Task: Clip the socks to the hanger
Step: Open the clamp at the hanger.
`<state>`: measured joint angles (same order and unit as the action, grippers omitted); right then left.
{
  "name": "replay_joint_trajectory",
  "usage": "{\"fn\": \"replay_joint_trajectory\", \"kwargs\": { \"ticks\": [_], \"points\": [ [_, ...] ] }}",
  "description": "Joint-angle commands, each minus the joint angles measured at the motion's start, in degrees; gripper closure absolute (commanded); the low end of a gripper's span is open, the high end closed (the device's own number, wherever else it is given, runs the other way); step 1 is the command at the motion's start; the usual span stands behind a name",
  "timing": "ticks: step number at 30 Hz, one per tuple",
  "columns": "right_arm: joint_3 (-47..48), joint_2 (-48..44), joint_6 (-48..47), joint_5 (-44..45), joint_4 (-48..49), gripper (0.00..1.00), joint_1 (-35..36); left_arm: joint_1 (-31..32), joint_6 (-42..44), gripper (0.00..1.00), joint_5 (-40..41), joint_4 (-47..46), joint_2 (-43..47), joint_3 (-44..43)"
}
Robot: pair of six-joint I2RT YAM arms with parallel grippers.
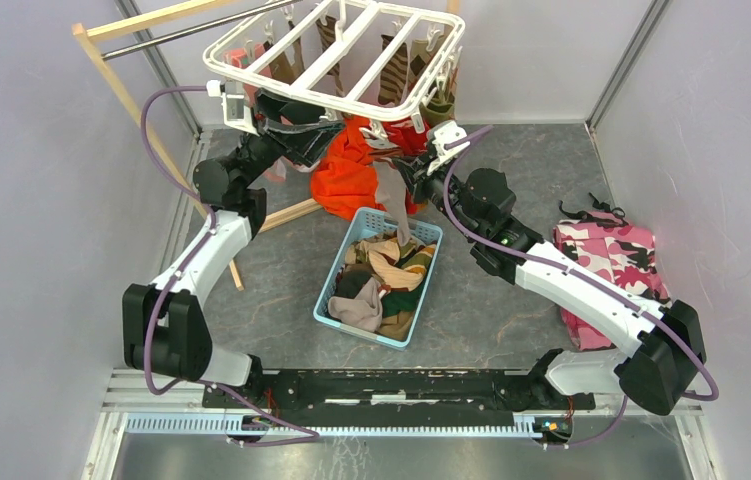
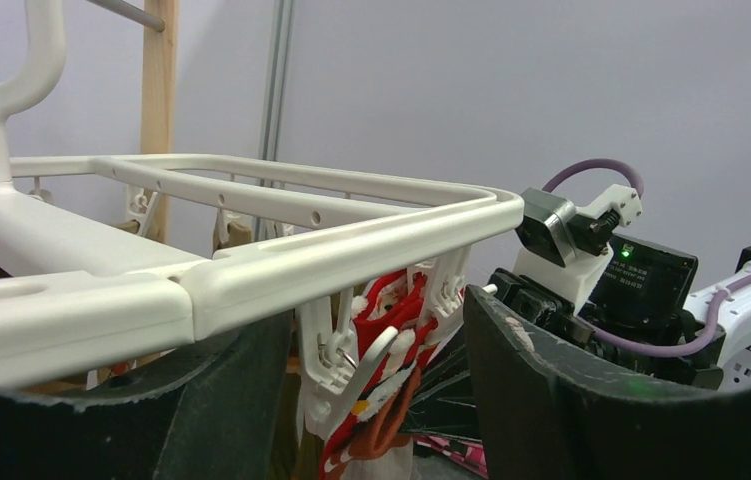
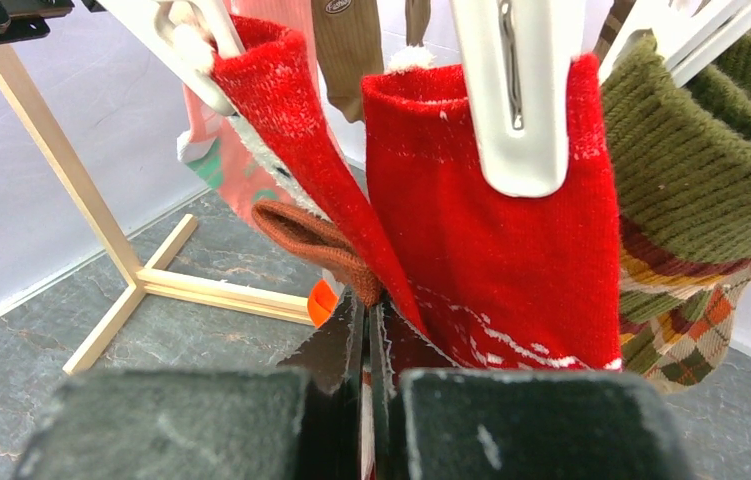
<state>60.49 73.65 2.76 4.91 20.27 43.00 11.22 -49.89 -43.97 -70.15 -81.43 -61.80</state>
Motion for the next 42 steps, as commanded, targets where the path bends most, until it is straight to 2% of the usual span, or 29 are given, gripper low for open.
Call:
{"fn": "replay_joint_trajectory", "kwargs": {
  "ticks": [1,10,15,26,35,42],
  "points": [
    [0.15,-1.92,0.64,-0.43,1.90,1.00,-0.56,-0.24,-3.26,0.31,-1.16,-3.40,-0.38,-2.51],
    [-0.07,-2.06,0.77,-0.51,1.88,1.00,-0.64,-0.24,-4.90,0.40,-1.70,-4.68,-0.85,-2.81],
    [-0.12,-2.18,0.84,-0.51,1.79,1.00,-0.65,-0.24,-5.73,0.49,-2.02,-5.42,-0.92,-2.80],
    [-0.12,-2.06,1.03,-0.53,1.83,1.00,-0.86,-0.41,-6.00,0.58,-2.44,-5.66,-0.53,-2.19],
    [-0.03,-2.25,1.13,-0.67,1.73,1.00,-0.84,-0.50,-6.36,0.91,-2.27,-5.79,-0.48,-2.69],
    [-0.19,-2.46,0.97,-2.00,2.07,1.00,-0.83,-0.50,-6.74,0.94,-2.66,-5.96,-0.55,-2.89]
  ]
}}
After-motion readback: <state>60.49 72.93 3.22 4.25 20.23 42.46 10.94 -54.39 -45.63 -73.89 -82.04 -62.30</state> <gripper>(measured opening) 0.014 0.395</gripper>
